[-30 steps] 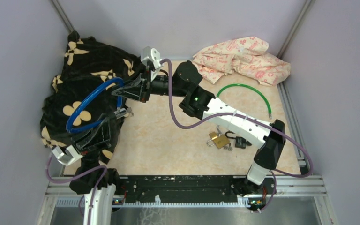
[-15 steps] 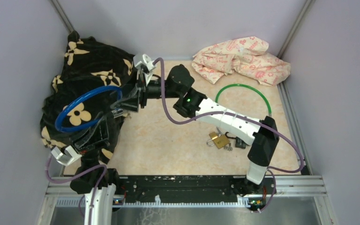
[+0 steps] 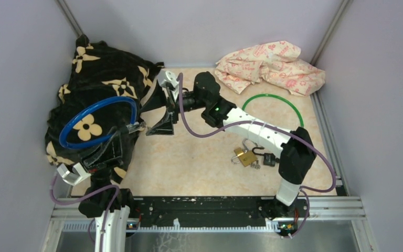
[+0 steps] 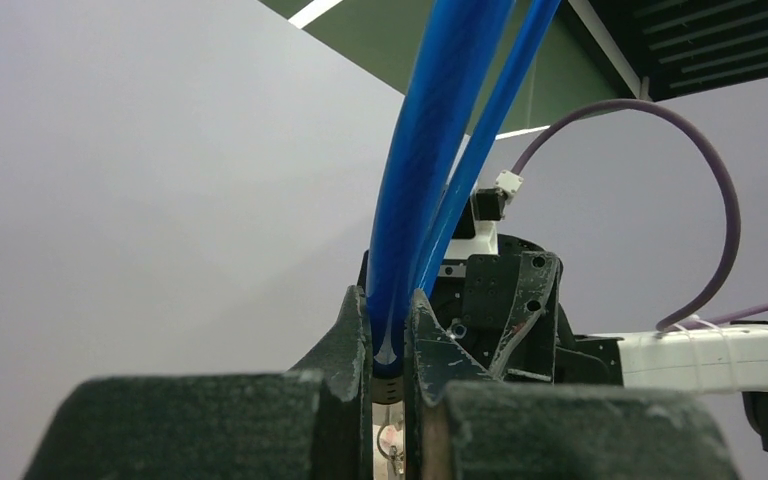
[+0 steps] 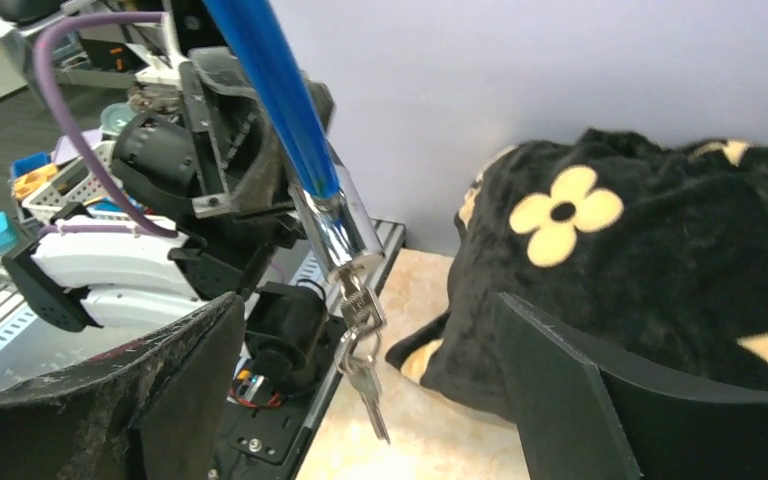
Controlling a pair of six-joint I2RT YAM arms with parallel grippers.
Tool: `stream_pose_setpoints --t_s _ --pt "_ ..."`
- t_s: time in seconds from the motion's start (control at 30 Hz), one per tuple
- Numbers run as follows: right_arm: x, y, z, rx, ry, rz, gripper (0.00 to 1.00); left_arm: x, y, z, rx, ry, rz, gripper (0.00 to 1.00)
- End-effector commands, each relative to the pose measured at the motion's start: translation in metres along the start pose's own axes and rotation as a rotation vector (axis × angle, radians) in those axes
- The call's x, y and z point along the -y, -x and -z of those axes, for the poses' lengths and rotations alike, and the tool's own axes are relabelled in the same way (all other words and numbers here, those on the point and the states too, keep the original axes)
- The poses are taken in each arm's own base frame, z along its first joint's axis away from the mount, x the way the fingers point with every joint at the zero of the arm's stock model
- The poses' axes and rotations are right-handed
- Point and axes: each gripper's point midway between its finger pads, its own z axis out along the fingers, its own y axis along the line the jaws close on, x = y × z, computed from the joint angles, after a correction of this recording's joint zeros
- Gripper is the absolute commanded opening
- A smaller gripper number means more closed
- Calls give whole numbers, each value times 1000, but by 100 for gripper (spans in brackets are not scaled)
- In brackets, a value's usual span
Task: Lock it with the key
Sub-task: Lock the lock.
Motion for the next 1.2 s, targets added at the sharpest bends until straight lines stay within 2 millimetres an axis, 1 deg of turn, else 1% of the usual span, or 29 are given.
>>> stream_pose_setpoints --t_s 0.0,0.07,0.2,0.3,0.37,0.47,0.5,0.57,0.63,0.7,0.8,0.87,0.97,1.0,1.07,1.13,1.17 --pt "-27 38 -8 85 142 168 87 10 4 -2 4 -30 74 0" --pt "-28 38 -13 86 157 164 82 9 3 -3 1 -23 93 0" --pt "-31 32 -24 74 165 168 79 6 2 -3 -1 -7 114 0" --pt "-29 27 -30 58 139 160 71 6 3 -4 1 -4 118 0" --pt "-26 27 -32 57 127 150 63 7 3 -4 0 -9 121 0" --pt "-26 28 -39 62 118 145 43 7 2 -4 -8 -6 131 0" --pt "-27 26 -41 59 119 144 41 7 2 -4 -7 -8 130 0" --pt "-26 22 -44 45 115 143 42 7 3 -4 -2 -8 128 0" --pt "-22 18 -44 29 96 140 47 8 5 -4 3 -10 124 0" --pt "-19 14 -44 19 86 140 49 9 5 -4 3 -12 123 0" --pt "-21 15 -46 17 99 131 49 9 5 -4 2 -11 124 0" --pt "-20 15 -47 18 99 130 43 9 5 -4 2 -11 123 0" --pt "-22 22 -47 31 98 135 6 8 4 -4 -4 -12 121 0" --pt "-22 25 -46 35 95 137 0 7 2 -3 -8 -7 123 0" --pt "-24 29 -46 38 89 147 0 2 -1 -2 -19 16 139 1" --pt "-26 32 -46 39 88 163 0 -1 -5 -2 -29 29 146 11" --pt "-29 32 -47 36 91 169 0 -1 -6 -2 -36 28 149 19"
